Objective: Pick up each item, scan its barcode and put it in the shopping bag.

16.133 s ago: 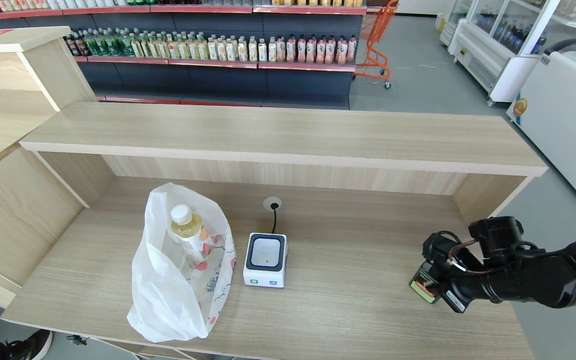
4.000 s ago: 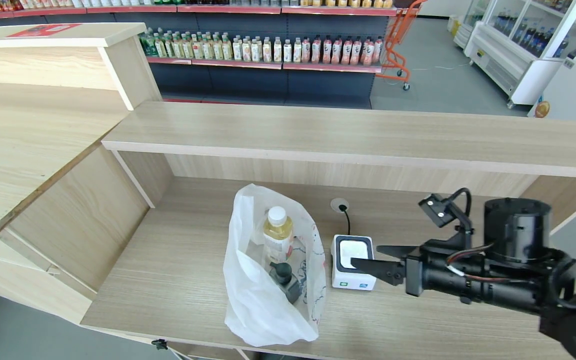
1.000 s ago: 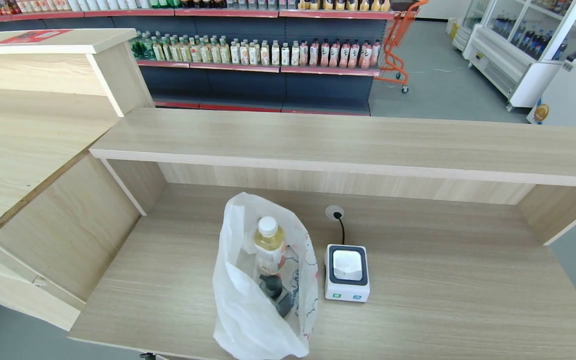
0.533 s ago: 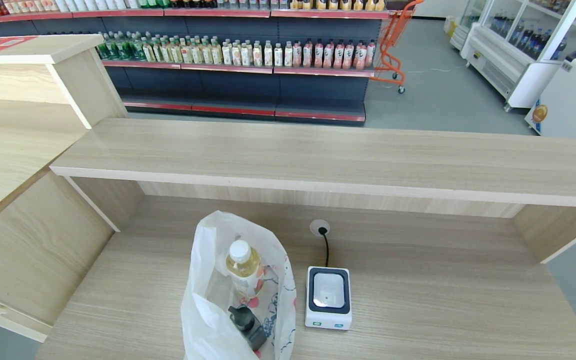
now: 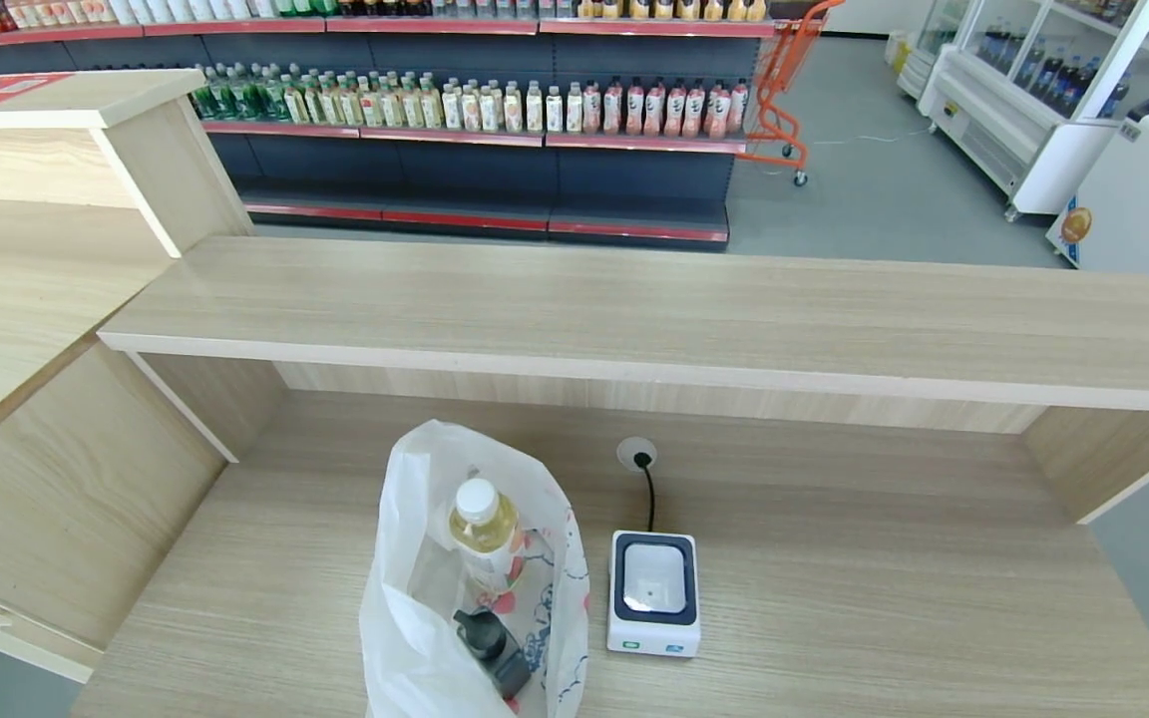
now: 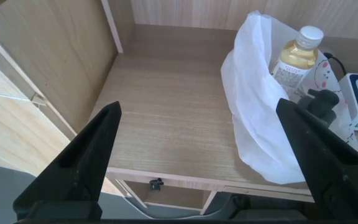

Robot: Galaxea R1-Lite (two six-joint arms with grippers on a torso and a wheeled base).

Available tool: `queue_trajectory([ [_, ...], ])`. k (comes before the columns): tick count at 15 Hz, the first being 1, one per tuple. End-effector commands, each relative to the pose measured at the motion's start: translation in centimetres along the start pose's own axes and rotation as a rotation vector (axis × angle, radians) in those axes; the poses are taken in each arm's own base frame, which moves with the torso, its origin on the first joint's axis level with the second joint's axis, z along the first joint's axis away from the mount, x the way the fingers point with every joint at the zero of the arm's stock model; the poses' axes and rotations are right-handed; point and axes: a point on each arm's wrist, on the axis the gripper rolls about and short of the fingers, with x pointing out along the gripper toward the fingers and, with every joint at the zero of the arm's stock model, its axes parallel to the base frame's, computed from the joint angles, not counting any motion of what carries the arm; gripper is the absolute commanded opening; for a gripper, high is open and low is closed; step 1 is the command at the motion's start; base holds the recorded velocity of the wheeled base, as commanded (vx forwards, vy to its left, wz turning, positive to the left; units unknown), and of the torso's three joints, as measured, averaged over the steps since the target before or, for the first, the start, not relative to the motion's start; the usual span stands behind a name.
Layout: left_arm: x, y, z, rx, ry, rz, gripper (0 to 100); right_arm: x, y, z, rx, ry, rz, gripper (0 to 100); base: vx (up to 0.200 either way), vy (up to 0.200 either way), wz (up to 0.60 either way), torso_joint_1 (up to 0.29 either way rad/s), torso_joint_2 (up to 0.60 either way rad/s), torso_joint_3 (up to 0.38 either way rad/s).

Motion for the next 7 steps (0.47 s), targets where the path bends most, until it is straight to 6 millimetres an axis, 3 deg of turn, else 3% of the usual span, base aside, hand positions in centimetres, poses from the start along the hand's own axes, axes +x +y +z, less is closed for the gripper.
queue_trajectory([
  [1, 0.00, 0.00, 0.00, 0.000, 0.000, 0.000, 100, 0.01, 0.00, 0.01, 0.000, 0.001, 0.000, 0, 0.000, 0.000, 0.00, 0.000, 0.00, 0.000],
  [7, 0.00, 0.00, 0.00, 0.000, 0.000, 0.000, 100, 0.02, 0.00, 0.01, 0.001, 0.002, 0.000, 0, 0.000, 0.000, 0.00, 0.000, 0.00, 0.000],
])
